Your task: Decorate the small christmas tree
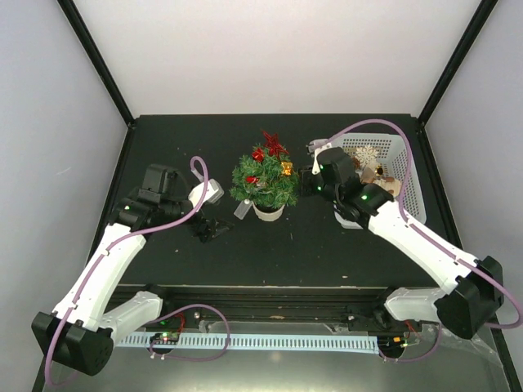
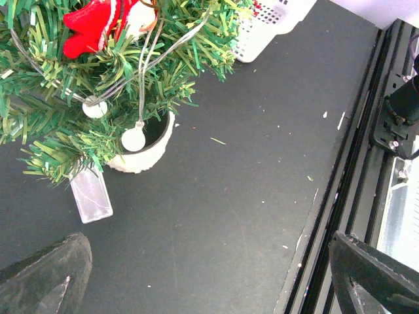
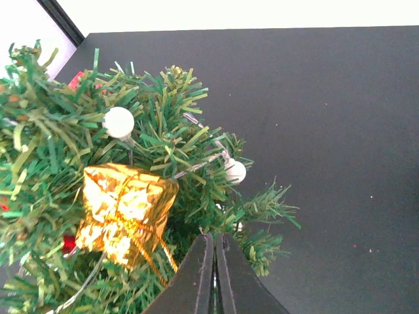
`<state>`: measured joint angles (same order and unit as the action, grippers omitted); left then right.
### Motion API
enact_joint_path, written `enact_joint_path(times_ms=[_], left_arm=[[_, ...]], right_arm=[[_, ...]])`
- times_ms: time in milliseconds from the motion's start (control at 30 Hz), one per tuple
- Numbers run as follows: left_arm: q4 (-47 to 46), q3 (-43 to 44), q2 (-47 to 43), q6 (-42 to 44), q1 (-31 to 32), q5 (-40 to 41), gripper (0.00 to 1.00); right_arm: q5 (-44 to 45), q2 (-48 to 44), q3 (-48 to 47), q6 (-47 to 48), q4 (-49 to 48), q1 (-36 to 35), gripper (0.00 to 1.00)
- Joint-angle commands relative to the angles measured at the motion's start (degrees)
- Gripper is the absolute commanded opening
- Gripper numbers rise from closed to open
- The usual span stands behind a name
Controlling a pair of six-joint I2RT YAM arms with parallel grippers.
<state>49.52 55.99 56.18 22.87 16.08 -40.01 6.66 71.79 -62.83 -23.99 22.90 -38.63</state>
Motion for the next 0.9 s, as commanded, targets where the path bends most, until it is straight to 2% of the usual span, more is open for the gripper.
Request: enact_joint_path(times_ms=[0,200,333,867], left_arm=[[-0.7,0.0,-0.9,-0.1,-0.5,0.1,0.99],[-0.8,-0.1,-0.7,0.0,-0.6,-0.2,0.99],[-0.8,0.0,-0.6,0.0,-0.6,-0.3,0.99],[-0.6,0.1,-0.4,0.0,-0.6,-0.5,0.99]], right_arm=[[-1.8,2.0,-2.9,-0.4,-2.6,0.7,0.06],[-8.4,3.1,-2.7,-1.6,-4.5,0.7,0.06],[-9.7,3.7,-1.8,-1.9,-5.1,0.7,0.06],[-7.9,5.5,-0.2,-2.1,-4.5,0.7,0.06]])
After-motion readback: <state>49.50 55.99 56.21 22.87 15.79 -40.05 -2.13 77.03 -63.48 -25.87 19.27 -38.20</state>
